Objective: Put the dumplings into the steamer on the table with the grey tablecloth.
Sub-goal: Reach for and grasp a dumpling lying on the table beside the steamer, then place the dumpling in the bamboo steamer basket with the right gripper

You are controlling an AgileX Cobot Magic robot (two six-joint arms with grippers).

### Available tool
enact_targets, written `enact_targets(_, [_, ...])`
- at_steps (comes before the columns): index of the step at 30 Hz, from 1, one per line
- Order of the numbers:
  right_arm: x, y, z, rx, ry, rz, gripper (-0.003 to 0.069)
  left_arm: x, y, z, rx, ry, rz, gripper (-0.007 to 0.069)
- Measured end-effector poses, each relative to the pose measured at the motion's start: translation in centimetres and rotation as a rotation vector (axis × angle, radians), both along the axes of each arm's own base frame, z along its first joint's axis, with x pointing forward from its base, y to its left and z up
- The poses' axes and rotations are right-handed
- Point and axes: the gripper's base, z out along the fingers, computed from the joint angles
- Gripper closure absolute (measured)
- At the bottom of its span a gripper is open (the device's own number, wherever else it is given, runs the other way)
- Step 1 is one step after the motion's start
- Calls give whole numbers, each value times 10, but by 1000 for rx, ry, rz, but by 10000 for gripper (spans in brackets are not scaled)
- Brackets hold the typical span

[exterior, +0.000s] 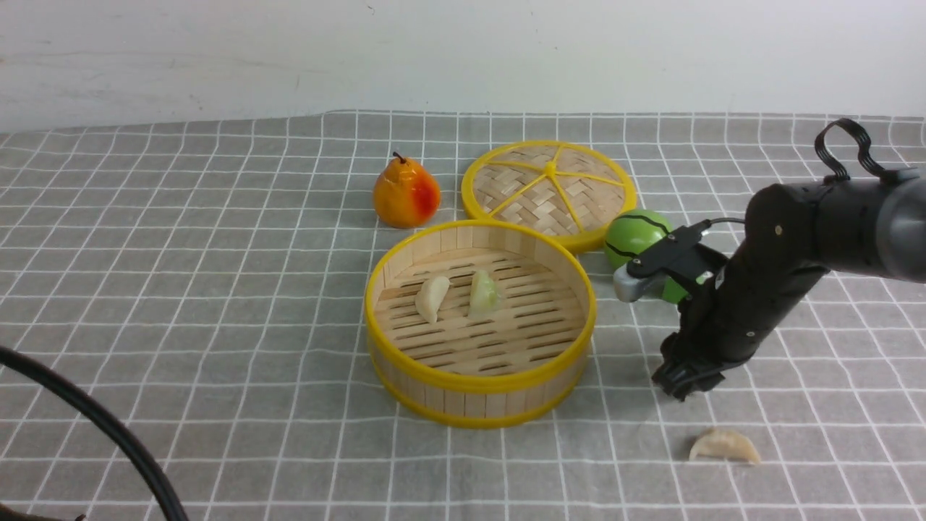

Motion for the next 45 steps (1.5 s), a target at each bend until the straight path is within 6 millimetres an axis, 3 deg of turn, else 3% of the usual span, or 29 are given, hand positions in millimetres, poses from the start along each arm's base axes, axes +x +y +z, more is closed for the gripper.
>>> enact_targets(2, [1, 0, 0, 1, -5, -1, 451, 0, 0, 0, -4, -3, 2, 638])
enact_targets(11, [6, 1, 9, 6, 3, -16, 451, 0, 0, 0, -8, -6, 6, 638])
enact_targets(14, [7, 5, 33, 22, -24, -27, 452, 0, 0, 0, -8, -6, 6, 638])
enact_targets(17, [1, 24, 70, 62, -63, -32, 456, 0, 0, 0, -8, -6, 6, 638])
enact_targets(18, [1, 26, 74, 68, -69, -37, 458, 0, 0, 0, -8, -6, 6, 638])
enact_targets(19, [-4, 43, 88, 97, -84, -26, 459, 0, 0, 0, -8, -6, 6, 638])
enact_targets(22, [-17, 82, 103, 152, -96, 15, 462, 0, 0, 0, -8, -6, 6, 638])
enact_targets(25, [-28, 128, 97, 206, -91, 43, 493, 0, 0, 1, -8, -6, 6, 638])
enact_targets(28, [-30, 144, 87, 219, -84, 41, 493, 0, 0, 1, -9, -8, 6, 638])
enact_targets(30, [-28, 160, 67, 222, -75, 41, 493, 0, 0, 1, -10, -9, 6, 636])
enact_targets(38, [-16, 169, 32, 205, -50, 17, 482, 0, 0, 1, -10, -9, 6, 634])
enact_targets(45, [-12, 171, 40, 190, -59, 30, 284, 0, 0, 1, -9, -8, 6, 631])
